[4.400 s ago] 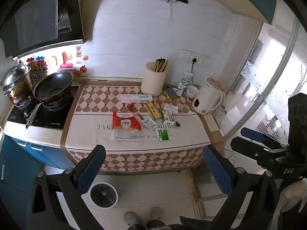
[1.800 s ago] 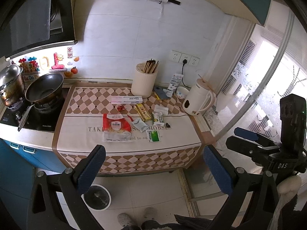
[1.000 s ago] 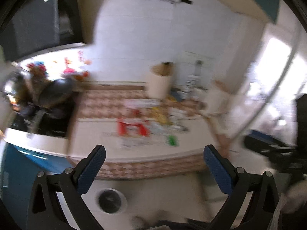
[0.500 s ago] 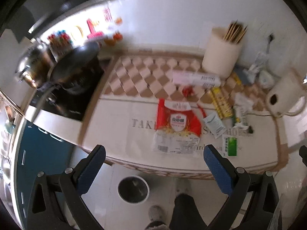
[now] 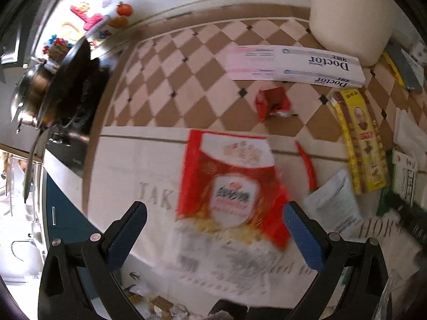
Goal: Collect trash
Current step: 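Grasp the green-and-white medicine box with the right tool while the left grasps the yellow spice box, then lift both held boxes and carry them down over the floor trash bin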
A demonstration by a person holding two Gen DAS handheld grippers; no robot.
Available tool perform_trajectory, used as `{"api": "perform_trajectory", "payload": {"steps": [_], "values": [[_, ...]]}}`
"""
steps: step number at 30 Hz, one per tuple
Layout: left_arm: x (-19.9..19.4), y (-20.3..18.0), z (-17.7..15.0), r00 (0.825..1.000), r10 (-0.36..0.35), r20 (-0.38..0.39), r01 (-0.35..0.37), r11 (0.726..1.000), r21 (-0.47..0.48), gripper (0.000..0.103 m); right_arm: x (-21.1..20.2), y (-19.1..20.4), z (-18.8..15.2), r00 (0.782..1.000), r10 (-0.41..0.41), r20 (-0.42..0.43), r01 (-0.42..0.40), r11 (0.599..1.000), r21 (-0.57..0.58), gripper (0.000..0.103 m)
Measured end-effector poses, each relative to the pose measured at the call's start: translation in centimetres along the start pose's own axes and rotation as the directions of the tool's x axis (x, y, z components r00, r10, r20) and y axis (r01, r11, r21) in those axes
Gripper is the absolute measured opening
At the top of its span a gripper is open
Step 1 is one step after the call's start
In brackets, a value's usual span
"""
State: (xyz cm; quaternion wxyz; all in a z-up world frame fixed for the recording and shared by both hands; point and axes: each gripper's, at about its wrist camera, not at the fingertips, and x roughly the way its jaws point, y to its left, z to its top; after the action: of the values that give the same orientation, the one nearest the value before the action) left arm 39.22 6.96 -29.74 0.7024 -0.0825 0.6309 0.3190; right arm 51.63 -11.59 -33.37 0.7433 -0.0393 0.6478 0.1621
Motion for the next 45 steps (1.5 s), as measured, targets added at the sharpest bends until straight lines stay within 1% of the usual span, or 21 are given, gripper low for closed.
{"api": "perform_trajectory", "payload": {"steps": [1,3,5,7,8,12,15,16,17,18,19,21,24,27,30,32,34,36,38,40,45], "values": [[0.2,-0.7,0.5,1.0,-0.008,-0.006,0.008,1.0,0.008,0.103,1.0,0.4,0.3,1.0,0.002,-0.025,-0.003,1.0,-0.023,0.075],[0.5,-2.4,1.6,0.999,-0.031,-0.017,0.032,0.999,0.026,0.103,1.8,0.8,0.4,0.998,0.054,-0.044,-0.056,0.997,-0.052,0.068],[0.7,-4.2,2.7,0.997,-0.069,-0.036,0.07,0.997,0.04,0.103,1.5,0.5,0.3,0.999,0.038,-0.036,-0.04,0.997,-0.067,0.068],[1.1,-6.4,3.9,0.991,-0.115,-0.065,0.118,0.992,0.047,0.103,1.2,-0.5,0.2,0.998,0.053,-0.042,-0.055,0.997,-0.051,0.068],[1.4,-7.4,4.4,0.986,-0.145,-0.082,0.149,0.988,0.045,0.103,1.0,-1.2,0.1,0.997,0.057,-0.045,-0.059,0.997,-0.039,0.068],[3.4,-11.5,6.2,0.949,-0.261,-0.177,0.272,0.962,0.038,0.103,-0.3,-4.8,-0.3,1.0,-0.002,-0.017,0.002,1.0,-0.002,0.068],[5.5,-13.6,7.1,0.932,-0.285,-0.224,0.303,0.952,0.05,0.1,-0.6,-7.5,0.2,0.999,-0.037,-0.019,0.038,0.998,0.044,0.068],[5.9,-13.9,7.1,0.933,-0.278,-0.229,0.298,0.953,0.056,0.085,-0.5,-8.2,0.3,0.999,-0.033,-0.024,0.034,0.997,0.063,0.069],[6.4,-14.0,7.1,0.935,-0.268,-0.231,0.288,0.956,0.059,0.064,-0.2,-8.7,0.6,0.999,-0.024,-0.035,0.027,0.997,0.073,0.069],[6.8,-13.9,7.0,0.931,-0.28,-0.236,0.3,0.952,0.053,0.058,-0.1,-9.0,0.8,0.999,-0.018,-0.04,0.021,0.996,0.084,0.07],[6.8,-13.6,6.8,0.931,-0.292,-0.22,0.308,0.951,0.042,0.057,0.1,-9.2,1.0,0.999,-0.025,-0.044,0.029,0.995,0.095,0.07],[6.4,-13.1,5.7,0.95,-0.257,-0.177,0.272,0.96,0.067,0.057,0.5,-9.4,1.4,0.998,-0.025,-0.052,0.03,0.994,0.103,0.07],[5.8,-12.5,3.1,0.956,-0.243,-0.162,0.26,0.961,0.096,0.057,1.1,-9.6,1.6,0.999,-0.02,-0.04,0.025,0.993,0.113,0.07],[6.3,-12.2,1.0,0.963,-0.216,-0.16,0.238,0.962,0.137,0.057,1.5,-9.1,1.4,0.999,-0.05,-0.016,0.052,0.994,0.1,0.069],[6.8,-12.0,0.3,0.972,-0.198,-0.13,0.219,0.96,0.174,0.057,1.7,-9.0,0.5,0.997,-0.072,-0.005,0.072,0.993,0.089,0.061],[7.3,-11.6,0.5,0.971,-0.2,-0.127,0.221,0.959,0.178,0.057,1.8,-9.1,0.4,0.997,-0.076,-0.026,0.077,0.994,0.071,0.061],[7.7,-11.4,0.6,0.97,-0.207,-0.127,0.227,0.958,0.174,0.057,1.9,-8.9,-0.3,0.996,-0.072,-0.046,0.076,0.994,0.074,0.063],[7.3,-11.0,0.8,0.969,-0.212,-0.128,0.232,0.957,0.171,0.057,1.9,-9.2,-0.4,0.996,-0.079,-0.051,0.083,0.993,0.085,0.073],[7.3,-10.5,0.7,0.968,-0.216,-0.125,0.236,0.956,0.173,0.057,1.3,-9.3,-0.2,0.996,-0.093,-0.015,0.094,0.994,0.064,0.078],[6.6,-11.5,0.9,0.968,-0.22,-0.124,0.239,0.956,0.171,0.057,0.7,-9.7,0.3,0.993,-0.119,0.019,0.119,0.993,0.005,0.078],[6.0,-11.1,0.7,0.967,-0.224,-0.123,0.244,0.954,0.176,0.057,0.6,-6.6,0.8,0.981,-0.17,0.09,0.183,0.969,-0.165,0.083]]}}
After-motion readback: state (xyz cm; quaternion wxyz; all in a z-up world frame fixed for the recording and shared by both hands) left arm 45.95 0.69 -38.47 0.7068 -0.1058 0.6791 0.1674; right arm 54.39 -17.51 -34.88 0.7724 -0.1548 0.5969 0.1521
